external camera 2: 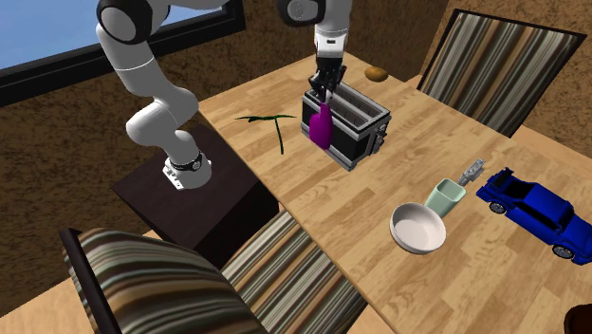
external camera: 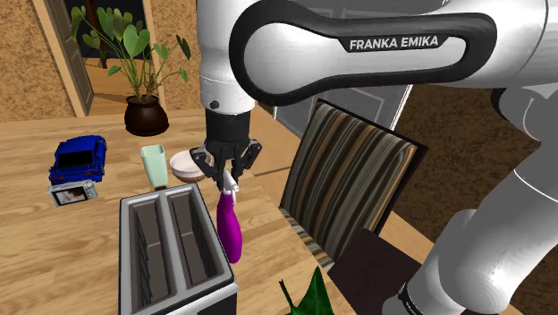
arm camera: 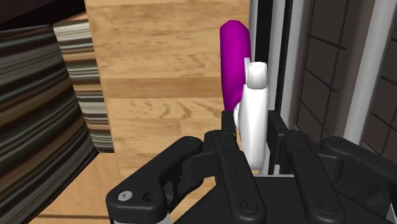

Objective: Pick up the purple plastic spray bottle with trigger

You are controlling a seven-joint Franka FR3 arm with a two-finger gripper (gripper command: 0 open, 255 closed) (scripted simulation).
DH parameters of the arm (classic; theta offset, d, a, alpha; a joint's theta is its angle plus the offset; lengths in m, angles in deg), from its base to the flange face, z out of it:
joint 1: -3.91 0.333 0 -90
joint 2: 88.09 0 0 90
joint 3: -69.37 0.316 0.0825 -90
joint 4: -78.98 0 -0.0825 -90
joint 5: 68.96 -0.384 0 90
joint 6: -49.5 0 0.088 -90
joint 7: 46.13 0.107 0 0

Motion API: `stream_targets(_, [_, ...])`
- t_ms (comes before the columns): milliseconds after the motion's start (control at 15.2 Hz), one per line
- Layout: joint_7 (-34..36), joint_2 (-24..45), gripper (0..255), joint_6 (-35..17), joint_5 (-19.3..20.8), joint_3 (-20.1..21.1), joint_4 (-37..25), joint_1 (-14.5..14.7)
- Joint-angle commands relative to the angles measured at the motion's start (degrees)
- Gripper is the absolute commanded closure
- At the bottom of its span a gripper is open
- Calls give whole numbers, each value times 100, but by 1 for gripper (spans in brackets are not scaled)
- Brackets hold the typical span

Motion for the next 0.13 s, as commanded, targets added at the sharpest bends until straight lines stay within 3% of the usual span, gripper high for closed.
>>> stream_targets(0, [-10, -22, 255, 97, -11, -7, -77, -3])
stream_targets(66, [-10, -21, 255, 97, -10, -7, -78, -3])
